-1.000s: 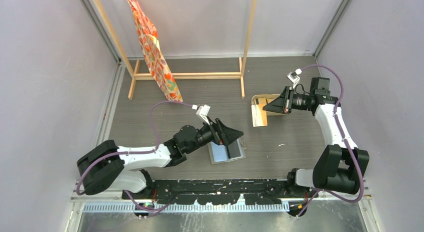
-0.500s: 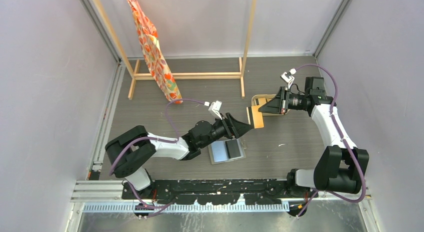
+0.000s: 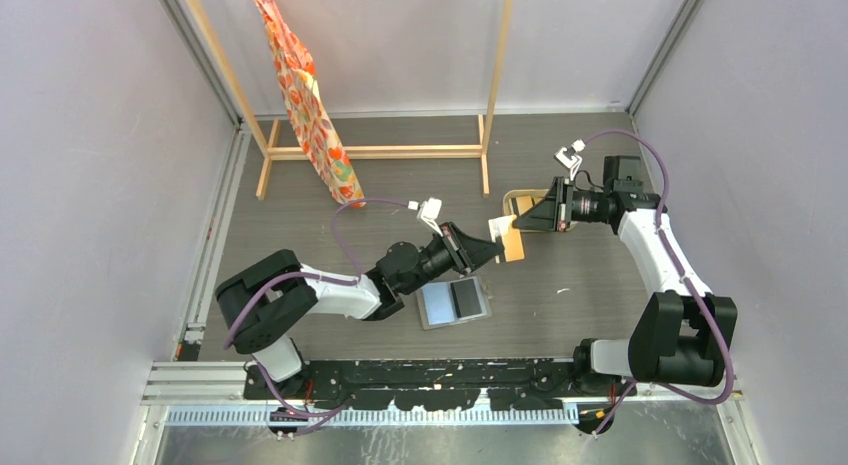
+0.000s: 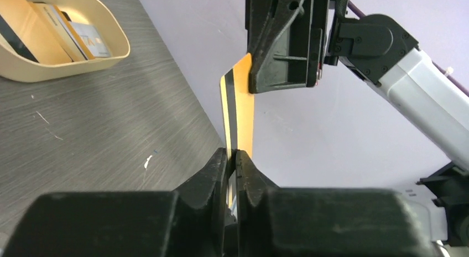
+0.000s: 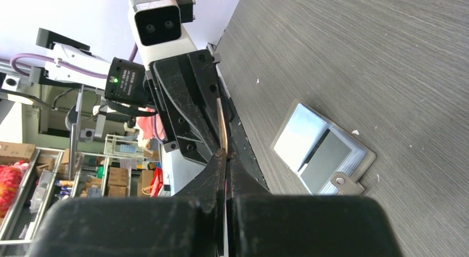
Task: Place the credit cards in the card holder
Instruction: Insert the credit card into the card holder.
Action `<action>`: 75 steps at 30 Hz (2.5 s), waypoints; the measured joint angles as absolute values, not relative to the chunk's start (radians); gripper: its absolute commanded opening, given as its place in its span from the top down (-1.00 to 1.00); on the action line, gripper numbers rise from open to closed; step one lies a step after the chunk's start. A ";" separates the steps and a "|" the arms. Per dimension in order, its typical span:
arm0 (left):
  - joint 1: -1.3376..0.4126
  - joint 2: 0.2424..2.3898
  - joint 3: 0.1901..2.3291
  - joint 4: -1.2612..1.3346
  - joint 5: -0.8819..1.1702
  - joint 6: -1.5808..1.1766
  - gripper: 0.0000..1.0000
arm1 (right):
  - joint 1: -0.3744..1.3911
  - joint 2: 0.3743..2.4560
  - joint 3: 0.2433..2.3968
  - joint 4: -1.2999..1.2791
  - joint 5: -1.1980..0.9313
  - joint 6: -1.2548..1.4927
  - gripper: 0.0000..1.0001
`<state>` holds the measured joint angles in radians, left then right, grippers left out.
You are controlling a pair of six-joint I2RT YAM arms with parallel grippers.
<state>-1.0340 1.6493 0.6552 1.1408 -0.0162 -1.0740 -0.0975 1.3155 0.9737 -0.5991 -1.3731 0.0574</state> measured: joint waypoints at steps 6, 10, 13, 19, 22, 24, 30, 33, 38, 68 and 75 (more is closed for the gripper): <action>-1.032 1.649 0.655 1.158 -0.006 -1.085 0.99 | -0.093 1.318 0.972 -0.606 -1.357 0.030 0.10; -1.032 1.631 0.635 1.161 -0.011 -1.068 1.00 | -0.086 1.317 0.973 -0.664 -1.325 -0.034 -0.15; -1.026 1.592 0.604 1.150 -0.010 -1.048 1.00 | -0.072 1.317 0.973 -0.701 -1.311 -0.068 -0.16; -0.991 1.515 0.585 1.106 0.037 -1.016 0.99 | -0.007 1.317 0.973 -0.751 -1.291 -0.127 0.12; -0.974 1.501 0.584 1.096 0.063 -1.013 0.99 | 0.027 1.317 0.973 -0.773 -1.291 -0.153 0.18; -0.968 1.500 0.584 1.087 0.078 -1.014 0.99 | 0.038 1.317 0.973 -0.785 -1.295 -0.162 0.21; -0.966 1.509 0.584 1.085 0.125 -1.019 0.99 | 0.038 1.317 0.973 -0.793 -1.326 -0.169 0.39; -0.966 1.526 0.584 1.086 0.143 -1.024 0.99 | 0.038 1.317 0.973 -0.785 -1.333 -0.155 0.57; -0.966 1.534 0.584 1.091 0.155 -1.041 0.99 | 0.037 1.318 0.973 -0.765 -1.339 -0.128 0.98; -0.971 0.967 0.509 -0.153 -0.113 -0.984 -0.58 | 0.324 1.620 0.864 -0.596 -1.011 -0.018 0.98; -0.971 0.992 0.444 -0.091 -0.111 -1.074 -0.64 | 0.345 1.697 0.915 -0.619 -0.981 -0.025 0.98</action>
